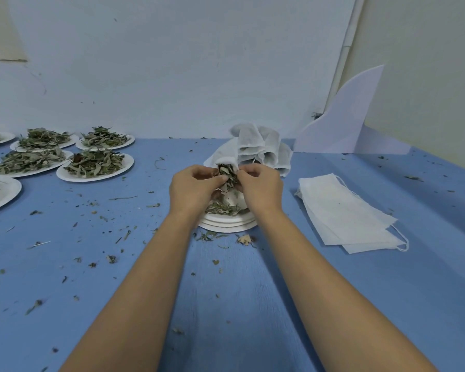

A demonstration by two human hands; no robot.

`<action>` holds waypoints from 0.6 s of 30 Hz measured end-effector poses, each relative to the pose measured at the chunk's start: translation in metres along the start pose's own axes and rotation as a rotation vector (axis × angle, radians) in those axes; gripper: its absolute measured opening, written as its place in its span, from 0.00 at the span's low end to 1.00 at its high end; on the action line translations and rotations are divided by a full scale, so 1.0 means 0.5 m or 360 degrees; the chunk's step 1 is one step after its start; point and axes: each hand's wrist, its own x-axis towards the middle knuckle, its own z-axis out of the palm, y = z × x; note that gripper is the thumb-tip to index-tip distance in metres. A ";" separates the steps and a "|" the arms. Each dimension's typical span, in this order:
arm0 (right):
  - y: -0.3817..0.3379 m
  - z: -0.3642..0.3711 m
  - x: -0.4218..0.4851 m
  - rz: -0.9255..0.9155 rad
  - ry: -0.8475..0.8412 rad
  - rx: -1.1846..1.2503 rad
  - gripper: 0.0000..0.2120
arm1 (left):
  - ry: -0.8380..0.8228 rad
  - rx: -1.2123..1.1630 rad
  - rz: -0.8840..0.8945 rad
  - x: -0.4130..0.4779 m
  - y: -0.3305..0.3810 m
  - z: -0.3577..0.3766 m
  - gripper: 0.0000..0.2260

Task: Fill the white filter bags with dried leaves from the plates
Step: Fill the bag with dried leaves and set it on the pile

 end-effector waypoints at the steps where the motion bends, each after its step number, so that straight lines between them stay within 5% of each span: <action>1: -0.001 0.000 -0.001 -0.0018 -0.0002 -0.0024 0.05 | 0.0025 0.0040 0.0019 0.000 0.000 -0.001 0.07; 6: 0.002 -0.002 -0.004 -0.0067 0.0006 -0.0039 0.05 | 0.0018 0.0146 0.0083 -0.009 0.008 0.003 0.08; 18: -0.006 0.016 -0.032 -0.0221 -0.0226 -0.0105 0.04 | 0.0487 0.0294 -0.0048 0.004 0.000 -0.004 0.11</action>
